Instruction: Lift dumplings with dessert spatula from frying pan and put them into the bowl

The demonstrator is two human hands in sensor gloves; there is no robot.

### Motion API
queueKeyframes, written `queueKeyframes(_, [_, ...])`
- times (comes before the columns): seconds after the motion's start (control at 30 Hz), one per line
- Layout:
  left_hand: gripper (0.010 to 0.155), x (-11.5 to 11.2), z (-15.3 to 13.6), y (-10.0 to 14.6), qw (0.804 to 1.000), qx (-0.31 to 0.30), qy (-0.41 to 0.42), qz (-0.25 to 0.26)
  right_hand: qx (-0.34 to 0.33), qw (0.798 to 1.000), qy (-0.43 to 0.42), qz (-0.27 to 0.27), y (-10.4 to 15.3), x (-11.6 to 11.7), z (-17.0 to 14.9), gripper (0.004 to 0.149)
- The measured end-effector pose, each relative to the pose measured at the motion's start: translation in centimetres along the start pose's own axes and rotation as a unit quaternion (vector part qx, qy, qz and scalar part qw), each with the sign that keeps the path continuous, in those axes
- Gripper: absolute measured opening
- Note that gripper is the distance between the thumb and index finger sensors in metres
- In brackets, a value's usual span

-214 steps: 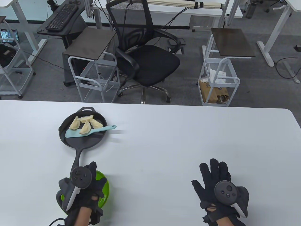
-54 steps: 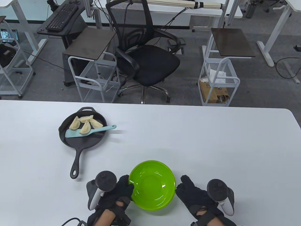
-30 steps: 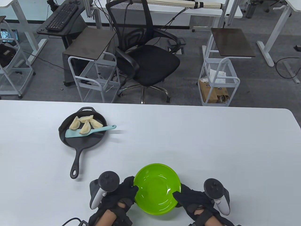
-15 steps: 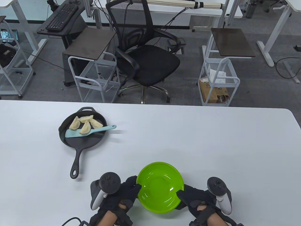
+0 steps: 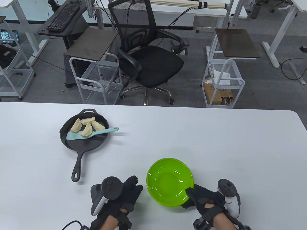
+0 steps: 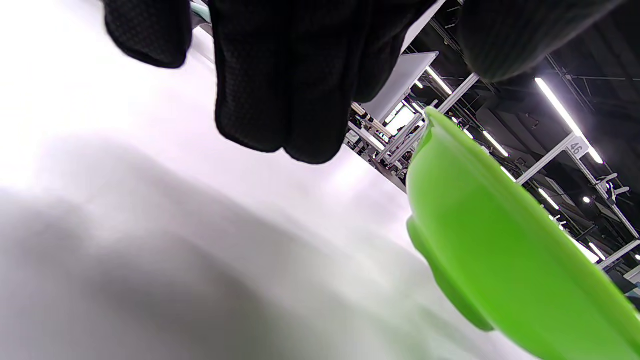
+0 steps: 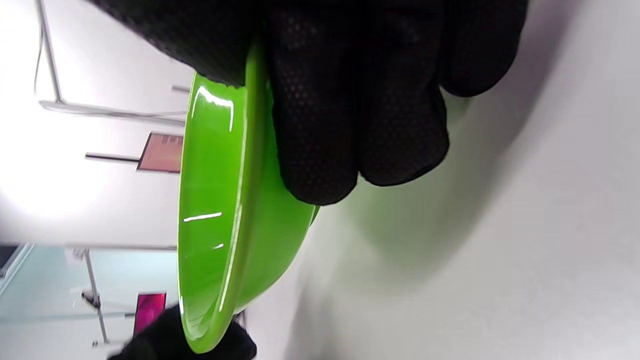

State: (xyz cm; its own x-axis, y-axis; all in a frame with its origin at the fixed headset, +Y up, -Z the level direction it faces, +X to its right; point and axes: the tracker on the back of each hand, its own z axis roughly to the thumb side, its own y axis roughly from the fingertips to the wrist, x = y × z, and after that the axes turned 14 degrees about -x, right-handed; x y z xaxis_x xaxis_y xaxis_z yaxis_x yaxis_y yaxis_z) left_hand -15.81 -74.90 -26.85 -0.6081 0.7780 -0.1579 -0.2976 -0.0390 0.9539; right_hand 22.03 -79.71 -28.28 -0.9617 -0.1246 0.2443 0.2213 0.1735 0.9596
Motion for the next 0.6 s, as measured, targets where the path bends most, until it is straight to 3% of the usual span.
queueKeyframes(0.13, [0.068,-0.1,0.1,-0.1,1.0,0.0,-0.006,-0.005,0.044,0.995,-0.04,-0.083,-1.1,-2.2,-0.3,0.06])
queueKeyframes(0.33, [0.068,-0.4,0.2,-0.2,1.0,-0.003,-0.017,-0.016,0.097,0.97,-0.068,-0.214,-3.4,-6.7,-0.7,0.062])
queueKeyframes(0.47, [0.068,-0.6,0.3,-0.3,1.0,-0.006,-0.017,-0.023,0.125,0.959,-0.08,-0.243,-4.5,-9.5,-1.0,0.062])
queueKeyframes(0.6, [0.068,-0.6,0.3,-0.4,0.999,-0.008,-0.02,-0.024,0.134,0.945,-0.097,-0.282,-4.8,-10.5,-1.1,0.062])
